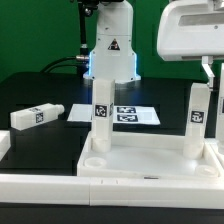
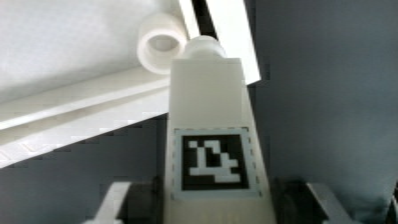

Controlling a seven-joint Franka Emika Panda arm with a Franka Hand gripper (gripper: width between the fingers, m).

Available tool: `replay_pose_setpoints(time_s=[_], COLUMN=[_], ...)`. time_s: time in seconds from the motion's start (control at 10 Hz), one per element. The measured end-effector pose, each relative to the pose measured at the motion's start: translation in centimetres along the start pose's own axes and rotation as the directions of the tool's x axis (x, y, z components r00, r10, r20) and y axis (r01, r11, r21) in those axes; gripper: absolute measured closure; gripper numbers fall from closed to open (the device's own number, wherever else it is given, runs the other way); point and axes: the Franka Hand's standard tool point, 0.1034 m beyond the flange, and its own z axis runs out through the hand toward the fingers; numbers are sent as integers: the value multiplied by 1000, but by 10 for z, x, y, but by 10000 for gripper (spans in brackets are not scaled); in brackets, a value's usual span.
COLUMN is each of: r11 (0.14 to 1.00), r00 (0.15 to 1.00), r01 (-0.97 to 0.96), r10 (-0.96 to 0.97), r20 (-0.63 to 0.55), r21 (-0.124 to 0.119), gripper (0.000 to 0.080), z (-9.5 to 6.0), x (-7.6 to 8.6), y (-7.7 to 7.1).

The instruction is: Assemble desk

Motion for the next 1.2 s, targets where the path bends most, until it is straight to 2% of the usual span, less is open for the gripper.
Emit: replay_pose_setpoints(time_s=[0.3, 0.5, 0.7, 1.0, 1.2], r11=[999, 997, 994, 994, 995], r00=[999, 997, 996, 995, 996], r01=[47, 76, 94, 97, 94], r10=[-48, -76, -94, -97, -94], r20=[-4, 8, 14, 3, 2], r21=[-8, -26, -46, -44, -39], gripper=[515, 515, 515, 515, 515], z=[1, 11, 22, 25, 26], x=[4, -2, -1, -2, -4], y=[6, 11, 23, 23, 16])
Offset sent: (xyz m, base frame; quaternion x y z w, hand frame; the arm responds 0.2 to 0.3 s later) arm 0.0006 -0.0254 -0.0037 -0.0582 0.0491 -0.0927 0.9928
